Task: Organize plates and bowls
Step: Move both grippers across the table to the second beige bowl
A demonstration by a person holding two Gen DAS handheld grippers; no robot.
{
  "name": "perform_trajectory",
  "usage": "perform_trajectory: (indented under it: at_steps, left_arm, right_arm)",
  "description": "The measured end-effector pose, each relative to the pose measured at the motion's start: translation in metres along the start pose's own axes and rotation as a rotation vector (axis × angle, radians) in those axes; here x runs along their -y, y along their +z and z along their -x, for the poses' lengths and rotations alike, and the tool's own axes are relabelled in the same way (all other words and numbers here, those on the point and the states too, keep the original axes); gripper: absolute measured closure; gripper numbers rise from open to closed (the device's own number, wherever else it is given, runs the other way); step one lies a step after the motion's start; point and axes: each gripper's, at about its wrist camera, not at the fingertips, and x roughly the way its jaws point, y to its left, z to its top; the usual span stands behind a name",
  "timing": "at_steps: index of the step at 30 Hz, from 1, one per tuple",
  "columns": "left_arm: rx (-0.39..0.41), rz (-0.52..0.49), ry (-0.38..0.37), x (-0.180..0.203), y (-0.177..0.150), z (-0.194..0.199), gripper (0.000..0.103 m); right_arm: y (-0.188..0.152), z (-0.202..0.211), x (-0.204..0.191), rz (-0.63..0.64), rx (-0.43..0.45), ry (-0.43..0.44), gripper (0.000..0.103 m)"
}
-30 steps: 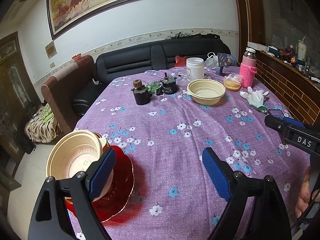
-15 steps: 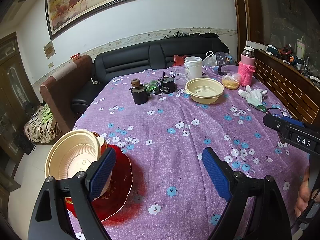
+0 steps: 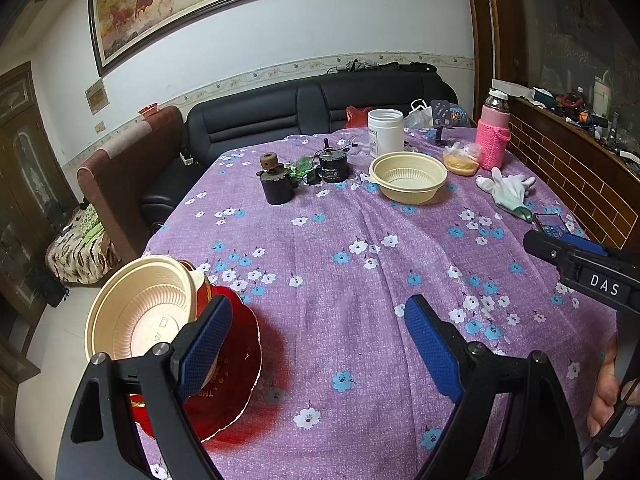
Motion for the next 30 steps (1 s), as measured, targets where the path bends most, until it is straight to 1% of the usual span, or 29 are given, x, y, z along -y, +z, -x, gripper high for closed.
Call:
perform_trajectory:
  at_steps: [6,9,11,14,16,19,20,22,24,26,27,28,30]
  left_arm:
    - [-0.004,-0.01,-0.017,-0.001,0.003,0.001,0.015]
    - [0.015,-0.051,-0.047,-0.006,0.022,0.015,0.015]
    - [0.055,-0.079,-0.068,-0.016,0.045,0.034,0.015]
    - [0.108,-0.108,-0.077,-0.033,0.088,0.063,0.015]
    - [0.124,-0.14,-0.068,-0.04,0.118,0.079,0.011]
    - [0.117,-0.176,-0.047,-0.044,0.15,0.086,0.01]
    - [0.104,-0.185,-0.045,-0.045,0.161,0.085,0.01]
    - [0.06,-0.188,-0.04,-0.047,0.182,0.079,0.01]
    - [0.019,-0.187,-0.023,-0.047,0.201,0.069,0.01]
    - [0.019,-0.192,0.021,-0.046,0.22,0.062,0.01]
    - [0.046,-0.192,0.059,-0.044,0.23,0.059,0.01]
    - [0.071,-0.191,0.078,-0.043,0.236,0.058,0.01]
    - [0.129,-0.184,0.089,-0.04,0.245,0.052,0.01]
  right_arm:
    - [0.001,0.001,-0.003,0.008,0.003,0.0,0.026]
    - [0.014,0.009,-0.005,0.019,-0.004,0.009,0.026]
    - [0.031,0.022,-0.006,0.031,0.005,0.006,0.026]
    - [0.073,0.059,-0.013,0.07,0.085,-0.044,0.025]
    - [0.104,0.085,-0.022,0.111,0.143,-0.082,0.025]
    - [0.146,0.121,-0.039,0.178,0.239,-0.155,0.016]
    - [0.16,0.132,-0.045,0.205,0.278,-0.19,0.016]
    - [0.179,0.143,-0.052,0.234,0.32,-0.23,0.015]
    - [0.201,0.147,-0.058,0.269,0.346,-0.267,0.014]
    - [0.224,0.144,-0.059,0.28,0.353,-0.342,0.014]
    - [0.233,0.14,-0.058,0.271,0.347,-0.36,0.014]
    - [0.241,0.133,-0.055,0.257,0.332,-0.37,0.014]
    - [0.246,0.119,-0.051,0.242,0.311,-0.375,0.014]
